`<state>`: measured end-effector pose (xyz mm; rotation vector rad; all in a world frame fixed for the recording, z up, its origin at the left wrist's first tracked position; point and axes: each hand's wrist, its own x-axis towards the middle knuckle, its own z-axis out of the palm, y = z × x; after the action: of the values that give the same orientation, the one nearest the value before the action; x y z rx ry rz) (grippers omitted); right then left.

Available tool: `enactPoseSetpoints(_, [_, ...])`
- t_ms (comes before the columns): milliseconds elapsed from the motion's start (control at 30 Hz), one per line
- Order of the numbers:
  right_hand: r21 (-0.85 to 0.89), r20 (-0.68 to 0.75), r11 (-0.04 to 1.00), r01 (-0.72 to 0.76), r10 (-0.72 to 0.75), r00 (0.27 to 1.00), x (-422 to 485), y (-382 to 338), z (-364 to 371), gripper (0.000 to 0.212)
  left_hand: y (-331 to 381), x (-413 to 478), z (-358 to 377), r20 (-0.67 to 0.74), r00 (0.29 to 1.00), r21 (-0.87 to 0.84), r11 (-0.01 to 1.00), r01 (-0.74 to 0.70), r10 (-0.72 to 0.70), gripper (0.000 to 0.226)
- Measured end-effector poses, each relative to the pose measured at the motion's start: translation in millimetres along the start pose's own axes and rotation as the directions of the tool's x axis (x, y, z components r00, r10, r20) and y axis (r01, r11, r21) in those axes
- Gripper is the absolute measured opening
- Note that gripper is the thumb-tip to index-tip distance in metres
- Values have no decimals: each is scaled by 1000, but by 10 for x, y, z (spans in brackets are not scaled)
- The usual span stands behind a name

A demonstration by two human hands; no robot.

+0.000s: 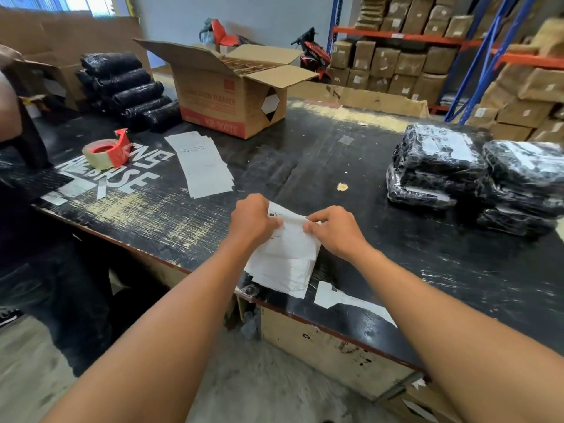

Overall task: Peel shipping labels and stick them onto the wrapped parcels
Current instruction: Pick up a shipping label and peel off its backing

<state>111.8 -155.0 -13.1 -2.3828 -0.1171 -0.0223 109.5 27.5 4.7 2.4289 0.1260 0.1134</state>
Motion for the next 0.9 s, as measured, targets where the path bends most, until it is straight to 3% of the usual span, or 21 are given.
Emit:
enactPoseSetpoints(67, [222, -8, 974, -51, 54, 998, -9, -28, -155, 17, 55, 44, -22, -4, 999, -239, 970, 40, -42, 16])
enactPoseSetpoints(167, [582, 63, 778, -234, 244, 968, -66, -101, -441, 33, 248, 57, -36, 61, 998, -488, 871, 48, -20, 10])
enactPoseSetpoints(300, [612, 117, 707, -353, 361, 925, -164, -10, -805, 25, 640, 18, 54, 130, 989, -589, 808, 17, 75, 8])
enactPoseSetpoints(633, [756, -85, 617, -217, 423, 902, -785, 520, -1752, 22, 1657, -293, 644, 209, 914, -675, 728, -122, 347, 8])
enactPoseSetpoints(767, [795, -248, 598, -104, 477, 843, -1023, 757, -2087, 16, 2016, -549, 872, 317, 872, -665, 743, -76, 373, 22])
enactPoseSetpoints(900, [797, -346, 602, -39, 509, 788, -1210, 906, -2362, 13, 2122, -724, 1057, 488, 788, -610, 793, -1, 376, 18])
